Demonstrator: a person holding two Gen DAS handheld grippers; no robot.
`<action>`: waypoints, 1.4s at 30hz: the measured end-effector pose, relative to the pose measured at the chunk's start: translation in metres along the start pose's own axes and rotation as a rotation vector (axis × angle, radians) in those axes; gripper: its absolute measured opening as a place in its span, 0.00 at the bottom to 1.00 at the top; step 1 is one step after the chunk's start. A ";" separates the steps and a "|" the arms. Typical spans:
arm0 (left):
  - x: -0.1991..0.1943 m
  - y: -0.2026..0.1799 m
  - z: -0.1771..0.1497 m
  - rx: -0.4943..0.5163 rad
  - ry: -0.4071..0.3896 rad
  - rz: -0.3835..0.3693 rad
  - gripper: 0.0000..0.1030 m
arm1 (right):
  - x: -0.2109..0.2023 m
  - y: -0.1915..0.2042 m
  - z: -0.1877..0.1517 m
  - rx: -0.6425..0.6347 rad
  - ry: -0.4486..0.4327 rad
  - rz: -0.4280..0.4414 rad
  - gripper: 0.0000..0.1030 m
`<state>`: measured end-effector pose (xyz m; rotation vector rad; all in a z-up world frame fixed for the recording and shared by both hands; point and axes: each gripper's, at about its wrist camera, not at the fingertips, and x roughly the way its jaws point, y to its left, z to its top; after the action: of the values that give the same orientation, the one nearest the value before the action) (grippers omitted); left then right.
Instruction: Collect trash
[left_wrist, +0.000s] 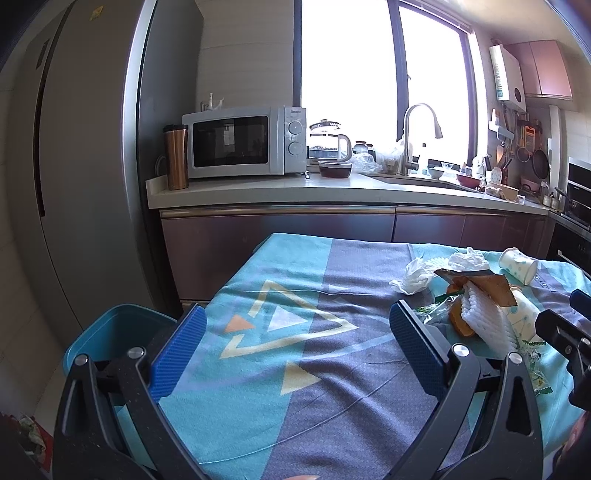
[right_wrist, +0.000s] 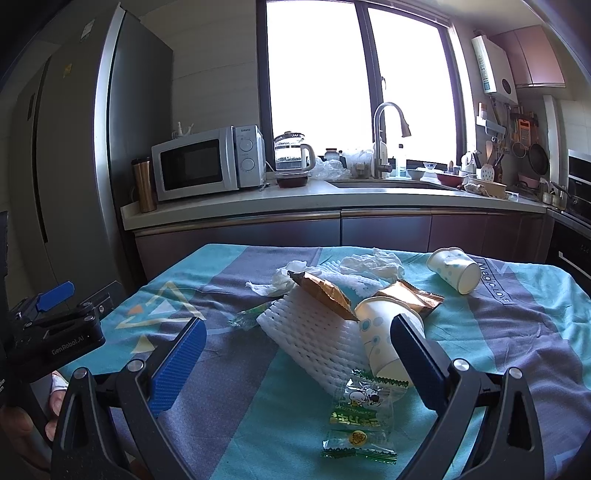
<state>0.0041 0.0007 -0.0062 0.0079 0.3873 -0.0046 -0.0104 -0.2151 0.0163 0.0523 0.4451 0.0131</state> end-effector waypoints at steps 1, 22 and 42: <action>0.000 0.000 0.000 0.001 0.003 -0.001 0.95 | 0.001 0.000 0.000 0.002 0.001 0.001 0.94; 0.006 -0.008 0.000 0.021 0.020 -0.024 0.95 | 0.002 -0.017 -0.003 0.020 0.022 -0.008 0.94; 0.055 -0.090 -0.006 0.141 0.265 -0.465 0.86 | 0.042 -0.098 -0.013 0.200 0.205 0.024 0.89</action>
<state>0.0526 -0.0894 -0.0332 0.0583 0.6458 -0.4945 0.0216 -0.3115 -0.0185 0.2546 0.6503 -0.0026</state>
